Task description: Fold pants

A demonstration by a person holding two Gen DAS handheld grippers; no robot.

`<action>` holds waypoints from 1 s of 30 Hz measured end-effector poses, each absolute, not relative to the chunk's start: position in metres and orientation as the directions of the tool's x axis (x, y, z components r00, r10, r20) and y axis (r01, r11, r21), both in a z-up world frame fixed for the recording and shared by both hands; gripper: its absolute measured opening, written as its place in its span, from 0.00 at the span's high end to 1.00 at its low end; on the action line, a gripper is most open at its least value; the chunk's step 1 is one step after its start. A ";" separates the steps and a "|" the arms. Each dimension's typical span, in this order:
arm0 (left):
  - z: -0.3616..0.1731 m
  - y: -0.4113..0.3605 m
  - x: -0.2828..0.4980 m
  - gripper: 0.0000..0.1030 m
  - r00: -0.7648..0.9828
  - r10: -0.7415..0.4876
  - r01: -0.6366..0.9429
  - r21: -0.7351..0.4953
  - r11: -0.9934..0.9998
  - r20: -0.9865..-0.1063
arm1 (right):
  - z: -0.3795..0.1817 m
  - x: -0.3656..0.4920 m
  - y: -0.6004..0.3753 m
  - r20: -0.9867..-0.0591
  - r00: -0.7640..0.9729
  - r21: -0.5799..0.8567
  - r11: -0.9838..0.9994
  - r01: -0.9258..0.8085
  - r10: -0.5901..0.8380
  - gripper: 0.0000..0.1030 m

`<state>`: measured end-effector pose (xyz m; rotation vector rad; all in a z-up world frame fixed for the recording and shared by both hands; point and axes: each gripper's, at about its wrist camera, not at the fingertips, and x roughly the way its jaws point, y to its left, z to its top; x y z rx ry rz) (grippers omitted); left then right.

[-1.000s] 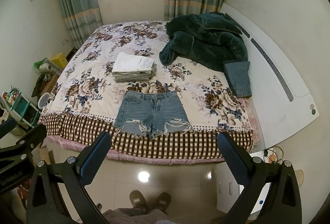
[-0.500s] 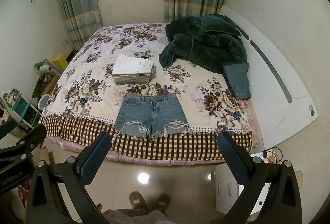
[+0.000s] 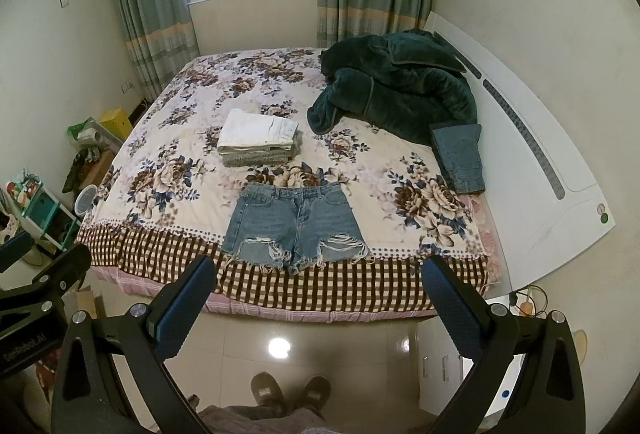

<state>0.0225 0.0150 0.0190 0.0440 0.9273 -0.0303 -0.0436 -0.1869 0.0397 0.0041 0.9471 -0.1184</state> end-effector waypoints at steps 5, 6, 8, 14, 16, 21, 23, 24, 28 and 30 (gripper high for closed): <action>0.018 0.014 0.021 0.00 0.601 -0.007 0.045 0.025 0.999 -0.799 | 0.041 -0.043 -0.187 -0.809 0.579 -0.049 0.993 0.103 -0.100 0.00; 0.017 0.014 0.020 0.00 0.600 -0.009 0.046 0.023 0.999 -0.800 | 0.039 -0.046 -0.187 -0.809 0.579 -0.047 0.994 0.103 -0.098 0.00; 0.021 0.013 0.025 0.00 0.599 -0.009 0.046 0.023 0.999 -0.801 | 0.040 -0.045 -0.187 -0.809 0.579 -0.048 0.994 0.103 -0.099 0.00; 0.023 0.009 0.032 0.00 0.597 -0.010 0.045 0.022 0.999 -0.802 | 0.042 -0.045 -0.188 -0.812 0.576 -0.042 0.993 0.107 -0.096 0.00; 0.022 0.006 0.028 0.00 0.600 -0.010 0.047 0.023 0.999 -0.800 | 0.046 -0.045 -0.190 -0.815 0.572 -0.036 0.993 0.109 -0.092 0.00; 0.022 0.002 0.040 0.00 0.599 -0.003 0.046 0.031 0.998 -0.801 | 0.040 -0.042 -0.191 -0.827 0.555 -0.023 0.992 0.124 -0.089 0.00; 0.015 0.004 0.037 0.00 0.602 0.000 0.047 0.035 0.998 -0.798 | 0.037 -0.036 -0.192 -0.835 0.543 -0.011 0.990 0.141 -0.087 0.00; 0.013 0.004 0.047 0.00 0.607 0.007 0.045 0.044 0.998 -0.795 | 0.028 -0.034 -0.190 -0.838 0.538 -0.009 0.989 0.150 -0.089 0.00; -0.009 0.017 0.055 0.00 0.616 0.017 0.037 0.050 0.998 -0.787 | 0.012 -0.015 -0.190 -0.846 0.521 -0.022 0.983 0.185 -0.117 0.00; -0.020 0.018 0.071 0.00 0.622 0.025 0.038 0.062 0.997 -0.783 | -0.001 -0.002 -0.189 -0.852 0.506 -0.038 0.981 0.191 -0.131 0.00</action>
